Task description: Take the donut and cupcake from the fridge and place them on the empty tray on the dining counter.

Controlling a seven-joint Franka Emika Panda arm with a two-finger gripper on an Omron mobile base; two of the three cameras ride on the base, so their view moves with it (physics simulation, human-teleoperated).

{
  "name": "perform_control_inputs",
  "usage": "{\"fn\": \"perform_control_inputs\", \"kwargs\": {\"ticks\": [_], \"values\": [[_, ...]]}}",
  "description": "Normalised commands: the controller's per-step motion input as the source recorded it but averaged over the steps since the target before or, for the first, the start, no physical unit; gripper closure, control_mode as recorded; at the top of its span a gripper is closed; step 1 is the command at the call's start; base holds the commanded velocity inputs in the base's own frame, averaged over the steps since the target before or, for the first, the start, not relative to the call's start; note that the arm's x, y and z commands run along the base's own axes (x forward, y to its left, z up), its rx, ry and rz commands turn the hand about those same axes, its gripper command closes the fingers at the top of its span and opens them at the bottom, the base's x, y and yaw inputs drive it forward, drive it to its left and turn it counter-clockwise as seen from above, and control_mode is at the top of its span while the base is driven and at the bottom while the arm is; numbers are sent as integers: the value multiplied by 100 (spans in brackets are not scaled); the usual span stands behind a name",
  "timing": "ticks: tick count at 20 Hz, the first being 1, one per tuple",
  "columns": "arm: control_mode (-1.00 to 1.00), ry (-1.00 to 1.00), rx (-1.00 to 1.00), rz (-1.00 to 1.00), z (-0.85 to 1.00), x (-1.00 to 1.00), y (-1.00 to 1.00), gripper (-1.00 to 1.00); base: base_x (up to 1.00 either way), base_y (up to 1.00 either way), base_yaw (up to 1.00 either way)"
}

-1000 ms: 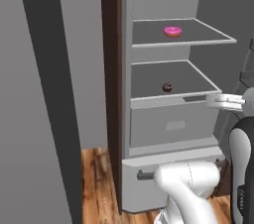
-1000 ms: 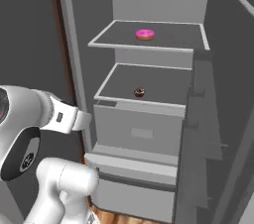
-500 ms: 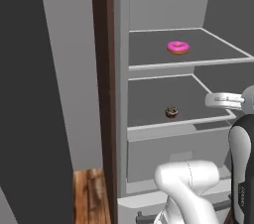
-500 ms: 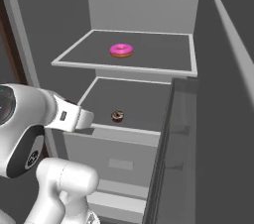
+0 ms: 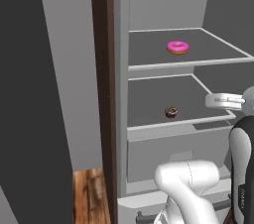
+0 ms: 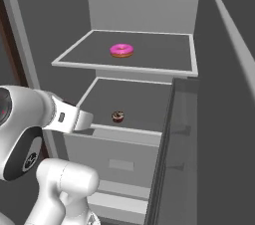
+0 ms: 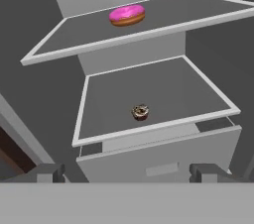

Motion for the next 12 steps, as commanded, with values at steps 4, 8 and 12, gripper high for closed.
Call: {"fn": "perform_control_inputs", "kwargs": {"ticks": [4,8,12], "values": [[100,0,0,0,0,0,0,-100,10,0,13],[100,0,0,0,0,0,0,-100,26,0,18],[100,0,0,0,0,0,0,-100,29,2,5]]}}
